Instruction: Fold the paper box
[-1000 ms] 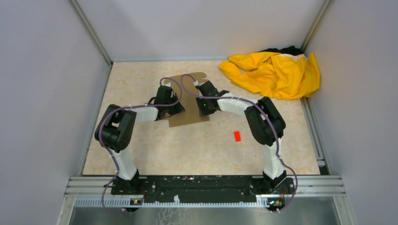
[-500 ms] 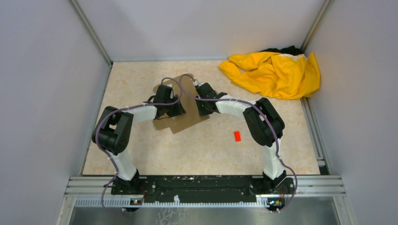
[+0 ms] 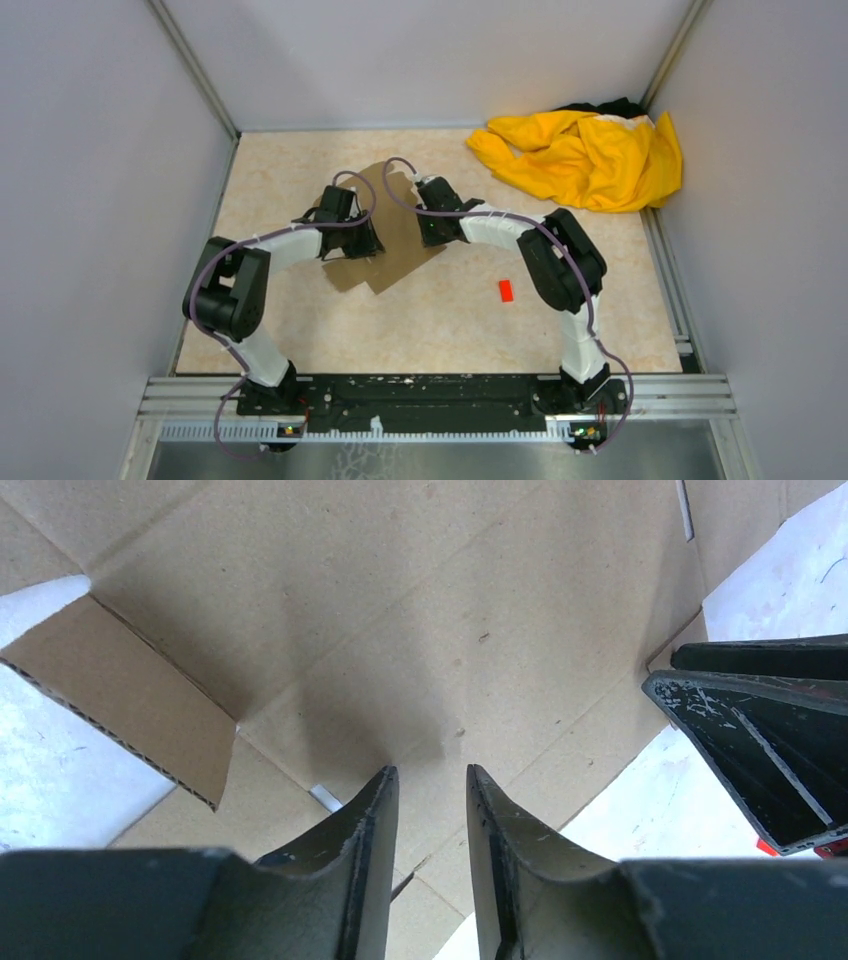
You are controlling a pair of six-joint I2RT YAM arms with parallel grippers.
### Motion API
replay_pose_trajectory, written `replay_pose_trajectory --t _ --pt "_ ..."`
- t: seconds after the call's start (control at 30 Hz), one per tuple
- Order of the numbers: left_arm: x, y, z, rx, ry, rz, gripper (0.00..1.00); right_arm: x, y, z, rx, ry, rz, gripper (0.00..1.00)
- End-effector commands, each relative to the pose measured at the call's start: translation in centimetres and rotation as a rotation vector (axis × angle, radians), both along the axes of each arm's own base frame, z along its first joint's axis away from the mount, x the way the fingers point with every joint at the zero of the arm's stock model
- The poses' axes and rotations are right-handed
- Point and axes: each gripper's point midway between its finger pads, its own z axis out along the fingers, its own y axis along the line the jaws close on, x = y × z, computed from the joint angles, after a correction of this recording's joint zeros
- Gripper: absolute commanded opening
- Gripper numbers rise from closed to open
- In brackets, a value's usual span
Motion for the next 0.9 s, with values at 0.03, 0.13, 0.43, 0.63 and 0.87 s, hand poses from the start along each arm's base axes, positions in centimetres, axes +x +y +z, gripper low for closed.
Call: replay_pose_trajectory --t 0.03,0.13,0.43,0.63,0.87 --pt "-0.2 0.0 -2.5 0.02 0.055 -0.021 0.34 -7.5 -6.1 -9.3 -0.235 0.285 -0.023 0.27" --pt "0.3 0.1 -3.7 0.035 0.07 -0.021 0.31 -8.6 -6.4 -9.4 -0.231 0.292 -0.02 0.27" --pt "2.4 -1.5 -3.5 -0.007 0.034 -0.069 0.34 -11.5 -6.7 -9.8 -0.2 0.325 -0.009 0.27" --pt "4.2 -2.9 0.7 -0.065 -0.083 -0.136 0.47 -11.5 -6.6 -10.5 -0.2 0.334 -0.02 0.27" --pt "4.7 -3.9 4.8 -0.172 -0.195 -0.17 0.6 -11.8 -6.0 -11.1 -0.176 0.367 -0.028 0.26"
